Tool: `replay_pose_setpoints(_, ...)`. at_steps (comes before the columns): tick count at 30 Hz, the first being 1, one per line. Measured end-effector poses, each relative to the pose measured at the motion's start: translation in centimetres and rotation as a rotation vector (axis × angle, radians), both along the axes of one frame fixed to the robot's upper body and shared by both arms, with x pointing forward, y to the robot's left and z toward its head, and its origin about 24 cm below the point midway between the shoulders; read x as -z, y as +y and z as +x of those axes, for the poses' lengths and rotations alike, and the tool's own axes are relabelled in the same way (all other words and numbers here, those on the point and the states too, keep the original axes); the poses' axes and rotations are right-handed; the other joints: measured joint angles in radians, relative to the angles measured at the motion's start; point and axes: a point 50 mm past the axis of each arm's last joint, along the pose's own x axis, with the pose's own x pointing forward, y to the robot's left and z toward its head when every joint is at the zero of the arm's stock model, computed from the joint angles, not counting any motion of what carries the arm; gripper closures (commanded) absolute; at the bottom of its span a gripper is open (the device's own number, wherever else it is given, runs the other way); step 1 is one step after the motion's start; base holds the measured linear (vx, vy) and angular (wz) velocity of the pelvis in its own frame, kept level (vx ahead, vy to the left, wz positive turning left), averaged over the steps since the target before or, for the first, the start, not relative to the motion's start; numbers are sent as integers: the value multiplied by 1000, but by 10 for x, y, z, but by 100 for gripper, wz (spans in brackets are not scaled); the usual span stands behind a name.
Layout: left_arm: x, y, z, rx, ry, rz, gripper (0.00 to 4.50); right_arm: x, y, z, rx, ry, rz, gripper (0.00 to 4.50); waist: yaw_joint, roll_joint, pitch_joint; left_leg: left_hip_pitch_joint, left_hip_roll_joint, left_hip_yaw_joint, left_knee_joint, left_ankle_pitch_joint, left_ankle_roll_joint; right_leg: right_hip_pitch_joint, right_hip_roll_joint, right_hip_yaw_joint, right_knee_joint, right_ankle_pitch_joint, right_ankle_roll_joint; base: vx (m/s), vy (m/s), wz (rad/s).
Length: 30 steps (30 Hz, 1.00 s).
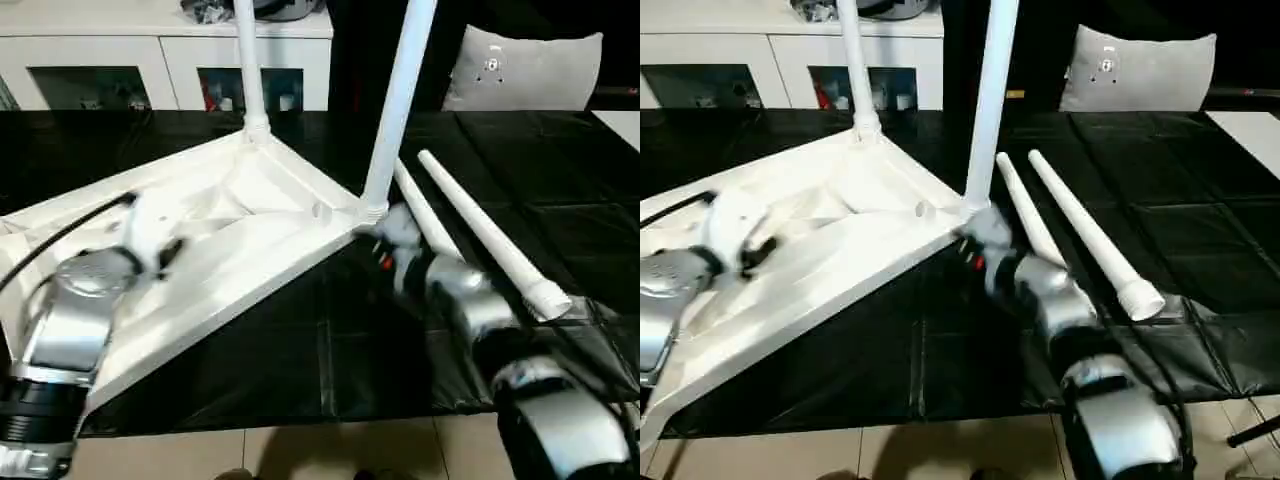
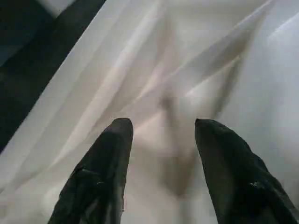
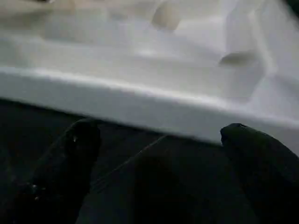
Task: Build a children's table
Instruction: Rotate table base
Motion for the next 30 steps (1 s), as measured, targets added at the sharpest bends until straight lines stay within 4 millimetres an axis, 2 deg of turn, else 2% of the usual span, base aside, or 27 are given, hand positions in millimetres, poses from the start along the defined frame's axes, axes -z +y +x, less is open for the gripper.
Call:
replay_pose_setpoints(4,3,11,-2,-64,21,61,260,-2,6,-1,-37,-6,-24,0,1,0,0,1,0,0,1,0,0,1,0,0,0,0,0,0,0,0)
replay_pose_setpoints(5,4,13,-2,-74,37,87,285,-1,8,-2,-34,-1,-32,0,2,0,0,1,0,0,1,0,0,1,0,0,0,0,0,0,0,0)
replay_pose_setpoints(9,8,18,-6,-71,106,129,306,5,20,-4,-7,14,-58,0,3,0,0,2,0,0,0,0,0,2,0,0,0,0,0,0,0,0)
replay_pose_setpoints(11,18,13,-11,-33,173,100,329,7,29,-3,28,15,-58,0,2,0,0,2,0,0,0,0,0,2,0,0,0,0,0,0,0,0)
replay_pose_setpoints(14,17,11,-14,13,214,93,339,7,34,1,74,15,-75,0,2,0,0,2,0,0,0,0,0,2,0,0,0,0,-1,0,0,0)
replay_pose_setpoints(16,17,11,-16,42,243,99,367,7,36,3,96,15,-83,0,1,1,0,4,0,0,0,0,-1,3,0,0,0,0,0,0,0,0)
replay_pose_setpoints(19,18,8,-22,105,295,94,387,7,38,5,124,16,-94,0,-3,1,0,6,0,0,0,0,-1,5,0,1,0,0,1,0,0,0)
replay_pose_setpoints(20,18,6,-23,136,309,92,387,7,38,6,135,17,-94,0,-3,1,0,7,0,0,0,0,-1,6,0,1,0,0,1,0,0,0)
replay_pose_setpoints(22,17,3,-26,186,334,65,414,8,38,6,147,18,-95,0,-3,1,0,8,0,0,0,0,-1,6,0,1,0,0,1,0,0,0)
replay_pose_setpoints(26,20,-10,-33,329,388,-45,426,12,32,7,167,36,-127,0,-4,1,0,10,0,0,0,0,-1,9,0,1,0,0,1,0,0,0)
replay_pose_setpoints(27,20,-14,-33,353,396,-74,445,14,31,6,173,41,-133,0,-5,1,0,10,0,0,0,0,-1,9,0,1,0,-1,1,0,0,0)
replay_pose_setpoints(30,23,-26,-33,418,407,-144,445,16,30,6,185,49,-142,0,-6,2,0,10,0,0,0,0,-1,9,0,1,0,-1,2,0,0,0)
